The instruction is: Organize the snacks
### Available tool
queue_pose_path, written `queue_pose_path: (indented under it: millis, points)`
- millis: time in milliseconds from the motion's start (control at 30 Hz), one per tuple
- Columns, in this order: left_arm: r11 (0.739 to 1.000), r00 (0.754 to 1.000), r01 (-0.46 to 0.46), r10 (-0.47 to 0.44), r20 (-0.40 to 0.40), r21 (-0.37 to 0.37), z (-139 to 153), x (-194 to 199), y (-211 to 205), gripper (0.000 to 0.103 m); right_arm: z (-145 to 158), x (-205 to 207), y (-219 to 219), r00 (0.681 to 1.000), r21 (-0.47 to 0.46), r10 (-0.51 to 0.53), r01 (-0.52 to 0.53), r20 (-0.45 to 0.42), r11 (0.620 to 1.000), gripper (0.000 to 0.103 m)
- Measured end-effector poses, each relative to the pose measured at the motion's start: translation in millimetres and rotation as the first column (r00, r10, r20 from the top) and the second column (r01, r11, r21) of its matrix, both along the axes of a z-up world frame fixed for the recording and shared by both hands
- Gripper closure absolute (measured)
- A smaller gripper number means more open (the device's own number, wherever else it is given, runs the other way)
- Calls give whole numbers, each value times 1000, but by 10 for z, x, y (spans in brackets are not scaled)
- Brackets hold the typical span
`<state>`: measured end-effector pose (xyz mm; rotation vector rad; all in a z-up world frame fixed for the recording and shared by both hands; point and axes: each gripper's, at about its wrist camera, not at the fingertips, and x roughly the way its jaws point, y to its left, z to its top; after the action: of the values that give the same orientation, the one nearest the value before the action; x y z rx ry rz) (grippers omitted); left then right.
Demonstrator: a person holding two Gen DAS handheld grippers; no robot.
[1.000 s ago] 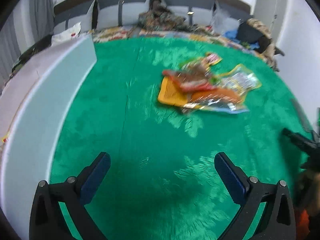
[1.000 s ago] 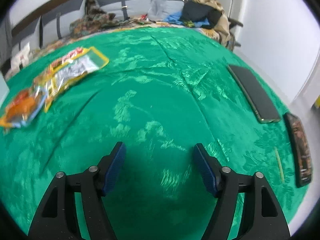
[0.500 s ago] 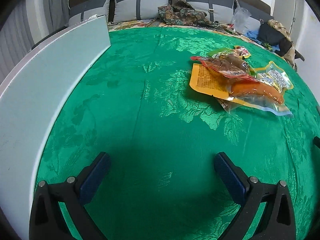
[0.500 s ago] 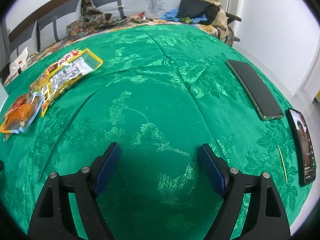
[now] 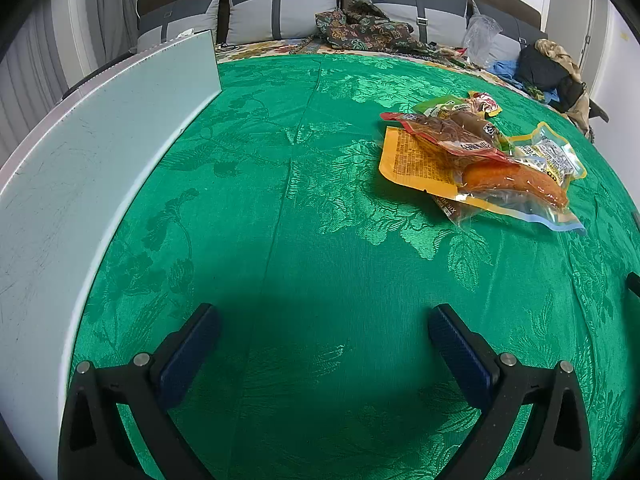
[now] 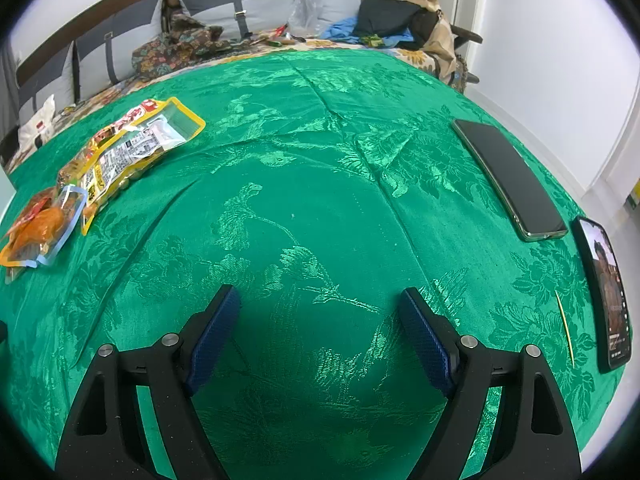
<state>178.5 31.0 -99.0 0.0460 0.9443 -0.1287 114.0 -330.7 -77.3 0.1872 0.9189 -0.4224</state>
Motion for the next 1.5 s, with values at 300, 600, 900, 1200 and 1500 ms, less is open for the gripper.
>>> queue_pose_path:
  millis: [300, 600, 900, 1200, 1500]
  points:
    - [1000, 1000, 0, 0, 0, 0, 0, 1, 0, 0, 2, 2, 10, 1000, 0, 0, 0, 0, 1000, 19]
    - [1000, 1000, 0, 0, 0, 0, -2, 2, 3, 0, 2, 2, 7, 1000, 0, 0, 0, 0, 1000, 19]
    - [1000, 1000, 1, -1, 0, 0, -2, 4, -1, 0, 4, 2, 6, 1000, -1, 0, 0, 0, 1000, 19]
    - [1000, 1000, 14, -14, -1, 0, 0, 28, -11, 0, 3, 4, 6, 1000, -1, 0, 0, 0, 1000, 19]
    - [1000, 1000, 15, -15, -1, 0, -1, 43, -13, 0, 2, -9, 5, 1000, -4, -7, 7, -4, 1000, 17]
